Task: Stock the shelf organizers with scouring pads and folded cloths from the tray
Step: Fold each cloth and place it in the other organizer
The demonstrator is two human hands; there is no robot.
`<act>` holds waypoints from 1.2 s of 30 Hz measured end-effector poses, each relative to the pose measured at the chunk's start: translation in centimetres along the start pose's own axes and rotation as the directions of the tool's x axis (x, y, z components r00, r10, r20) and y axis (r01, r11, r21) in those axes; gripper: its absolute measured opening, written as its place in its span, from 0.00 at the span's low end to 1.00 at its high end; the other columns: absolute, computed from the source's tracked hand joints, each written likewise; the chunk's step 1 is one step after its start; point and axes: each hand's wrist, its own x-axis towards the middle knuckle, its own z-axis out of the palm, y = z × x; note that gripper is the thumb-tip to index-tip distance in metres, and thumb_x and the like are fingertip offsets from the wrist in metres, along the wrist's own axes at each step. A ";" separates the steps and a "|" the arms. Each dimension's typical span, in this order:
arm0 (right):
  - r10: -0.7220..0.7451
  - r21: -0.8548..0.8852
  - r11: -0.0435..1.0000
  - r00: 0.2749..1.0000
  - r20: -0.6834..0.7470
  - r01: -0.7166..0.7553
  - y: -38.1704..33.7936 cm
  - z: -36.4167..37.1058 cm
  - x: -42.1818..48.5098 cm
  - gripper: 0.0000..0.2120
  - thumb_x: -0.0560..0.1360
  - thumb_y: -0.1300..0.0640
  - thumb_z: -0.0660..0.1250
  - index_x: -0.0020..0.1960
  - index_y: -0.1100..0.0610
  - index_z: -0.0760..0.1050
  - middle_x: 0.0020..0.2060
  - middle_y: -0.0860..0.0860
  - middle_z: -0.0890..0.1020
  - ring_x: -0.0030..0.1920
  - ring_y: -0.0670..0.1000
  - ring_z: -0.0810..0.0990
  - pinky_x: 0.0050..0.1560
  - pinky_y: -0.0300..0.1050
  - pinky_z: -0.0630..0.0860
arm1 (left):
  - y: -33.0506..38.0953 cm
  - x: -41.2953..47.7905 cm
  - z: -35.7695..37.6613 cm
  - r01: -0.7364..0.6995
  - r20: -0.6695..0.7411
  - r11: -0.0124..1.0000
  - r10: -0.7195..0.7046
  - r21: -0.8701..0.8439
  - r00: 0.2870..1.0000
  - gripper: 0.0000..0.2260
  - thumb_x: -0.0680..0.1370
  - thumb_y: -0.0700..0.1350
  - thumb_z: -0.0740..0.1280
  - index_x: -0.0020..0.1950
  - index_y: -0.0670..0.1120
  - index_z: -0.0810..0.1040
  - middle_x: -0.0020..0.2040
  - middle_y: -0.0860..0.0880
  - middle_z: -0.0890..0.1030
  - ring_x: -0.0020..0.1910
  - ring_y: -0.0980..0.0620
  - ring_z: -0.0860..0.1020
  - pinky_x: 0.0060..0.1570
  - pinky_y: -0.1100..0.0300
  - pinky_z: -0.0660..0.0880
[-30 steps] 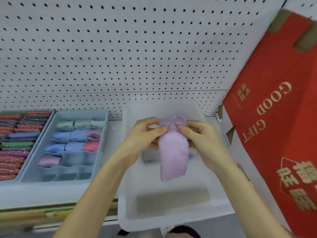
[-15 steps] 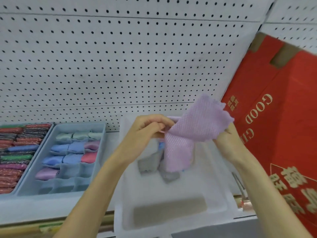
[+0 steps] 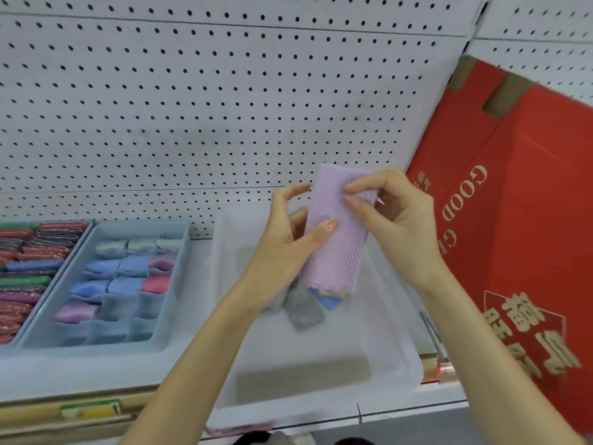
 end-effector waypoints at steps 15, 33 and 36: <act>0.439 0.150 0.847 0.831 0.340 -0.509 3.5 -1.0 -5.7 0.34 0.72 0.60 0.71 0.69 0.38 0.60 0.51 0.57 0.80 0.47 0.52 0.81 0.47 0.41 0.77 | -4.8 -3.4 1.9 0.189 -0.289 0.982 -0.177 0.015 0.941 0.05 0.79 0.39 0.64 0.55 0.43 0.71 0.47 0.44 0.83 0.42 0.52 0.83 0.37 0.59 0.80; 0.348 0.073 0.902 0.816 0.462 -0.425 5.4 1.0 -7.8 0.22 0.65 0.70 0.75 0.50 0.48 0.79 0.51 0.53 0.83 0.47 0.50 0.80 0.50 0.45 0.79 | -7.2 -7.9 0.5 0.145 -0.395 0.916 0.016 0.374 0.919 0.24 0.67 0.28 0.73 0.55 0.52 0.78 0.50 0.47 0.82 0.43 0.54 0.81 0.42 0.63 0.77; 0.281 -0.022 0.952 0.845 0.455 -0.304 5.7 1.5 -7.7 0.20 0.66 0.67 0.75 0.47 0.44 0.79 0.47 0.51 0.81 0.46 0.52 0.79 0.50 0.44 0.77 | -7.4 -8.3 -0.2 0.152 -0.388 0.757 0.143 0.635 0.910 0.19 0.68 0.35 0.76 0.53 0.53 0.81 0.47 0.49 0.81 0.39 0.56 0.78 0.44 0.61 0.76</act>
